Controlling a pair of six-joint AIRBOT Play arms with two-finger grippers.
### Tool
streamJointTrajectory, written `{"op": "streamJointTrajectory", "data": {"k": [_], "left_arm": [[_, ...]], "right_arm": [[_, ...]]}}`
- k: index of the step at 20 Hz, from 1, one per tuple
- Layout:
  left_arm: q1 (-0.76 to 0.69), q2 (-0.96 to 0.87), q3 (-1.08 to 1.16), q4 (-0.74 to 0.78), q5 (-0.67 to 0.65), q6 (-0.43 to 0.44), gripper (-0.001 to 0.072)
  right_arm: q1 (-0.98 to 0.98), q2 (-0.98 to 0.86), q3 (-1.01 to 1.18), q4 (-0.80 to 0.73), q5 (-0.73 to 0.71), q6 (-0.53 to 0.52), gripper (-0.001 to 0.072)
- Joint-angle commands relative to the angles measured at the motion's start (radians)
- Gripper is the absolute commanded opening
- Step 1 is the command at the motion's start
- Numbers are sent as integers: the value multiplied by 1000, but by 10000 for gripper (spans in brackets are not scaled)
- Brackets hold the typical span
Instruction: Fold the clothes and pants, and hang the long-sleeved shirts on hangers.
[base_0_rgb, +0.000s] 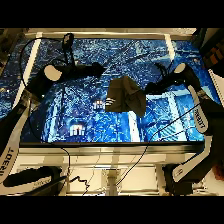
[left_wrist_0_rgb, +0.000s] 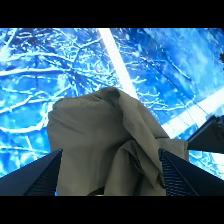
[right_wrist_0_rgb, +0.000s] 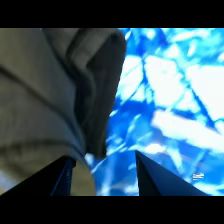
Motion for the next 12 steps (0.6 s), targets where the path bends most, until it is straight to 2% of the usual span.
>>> {"op": "streamJointTrajectory", "data": {"k": [1, 2, 3, 5, 8, 12], "left_arm": [[1, 0, 0, 0, 0, 0, 692], [1, 0, 0, 0, 0, 0, 692], [1, 0, 0, 0, 0, 0, 692], [1, 0, 0, 0, 0, 0, 692], [1, 0, 0, 0, 0, 0, 692], [1, 0, 0, 0, 0, 0, 692]], "right_arm": [[-65, -27, -2, 177, 155, -51, 412], [-63, -27, -6, 177, 150, -51, 450], [-51, -27, -7, 171, 133, -51, 529], [-13, -27, -7, 137, 96, -51, 608], [60, -27, -7, -4, 10, -51, 628], [138, -27, -4, -16, -170, -42, 627]]}}
